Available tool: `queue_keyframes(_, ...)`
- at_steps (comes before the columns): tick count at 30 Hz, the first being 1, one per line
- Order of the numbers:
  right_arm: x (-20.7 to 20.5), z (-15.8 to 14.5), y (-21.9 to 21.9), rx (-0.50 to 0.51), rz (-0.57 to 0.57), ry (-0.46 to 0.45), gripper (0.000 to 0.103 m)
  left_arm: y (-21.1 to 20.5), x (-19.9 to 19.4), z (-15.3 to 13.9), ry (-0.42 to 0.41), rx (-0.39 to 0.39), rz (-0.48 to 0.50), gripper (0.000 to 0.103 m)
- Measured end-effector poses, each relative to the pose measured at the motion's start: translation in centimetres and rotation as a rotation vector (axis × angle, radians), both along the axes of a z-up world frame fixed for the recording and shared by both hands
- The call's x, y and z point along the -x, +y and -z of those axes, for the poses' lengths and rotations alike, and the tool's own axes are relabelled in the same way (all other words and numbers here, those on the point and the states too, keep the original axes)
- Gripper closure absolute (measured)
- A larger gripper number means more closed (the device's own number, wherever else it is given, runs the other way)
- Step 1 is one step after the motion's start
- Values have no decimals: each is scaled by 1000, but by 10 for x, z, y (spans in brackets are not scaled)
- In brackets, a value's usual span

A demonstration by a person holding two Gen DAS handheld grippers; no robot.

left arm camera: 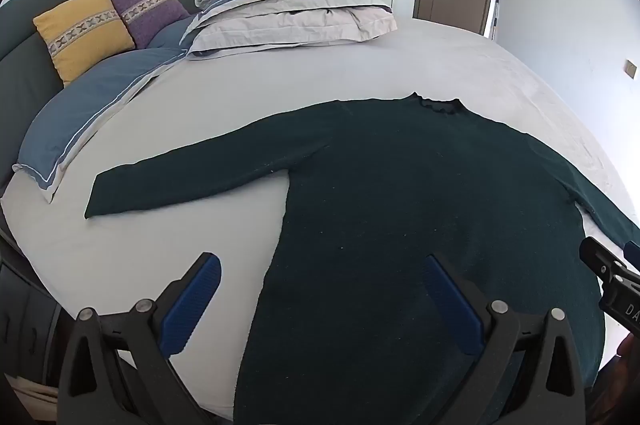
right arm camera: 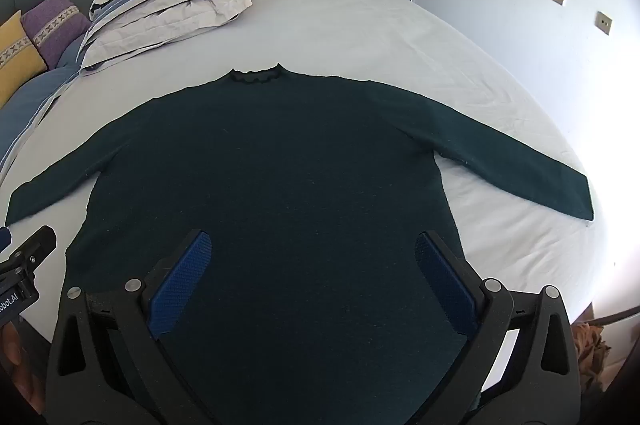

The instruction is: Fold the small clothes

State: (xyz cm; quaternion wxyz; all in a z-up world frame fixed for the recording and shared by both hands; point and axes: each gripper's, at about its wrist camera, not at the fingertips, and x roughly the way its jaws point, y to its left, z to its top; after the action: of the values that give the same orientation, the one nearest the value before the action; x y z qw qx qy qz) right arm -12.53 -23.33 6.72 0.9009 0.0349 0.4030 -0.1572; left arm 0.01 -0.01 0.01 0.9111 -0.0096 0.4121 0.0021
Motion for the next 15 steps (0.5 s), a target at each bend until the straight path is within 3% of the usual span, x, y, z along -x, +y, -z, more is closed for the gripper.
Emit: queue_keyframes(15,-1,5,-2,5,2,1,0,-4,0,0,-15,-21,2,0)
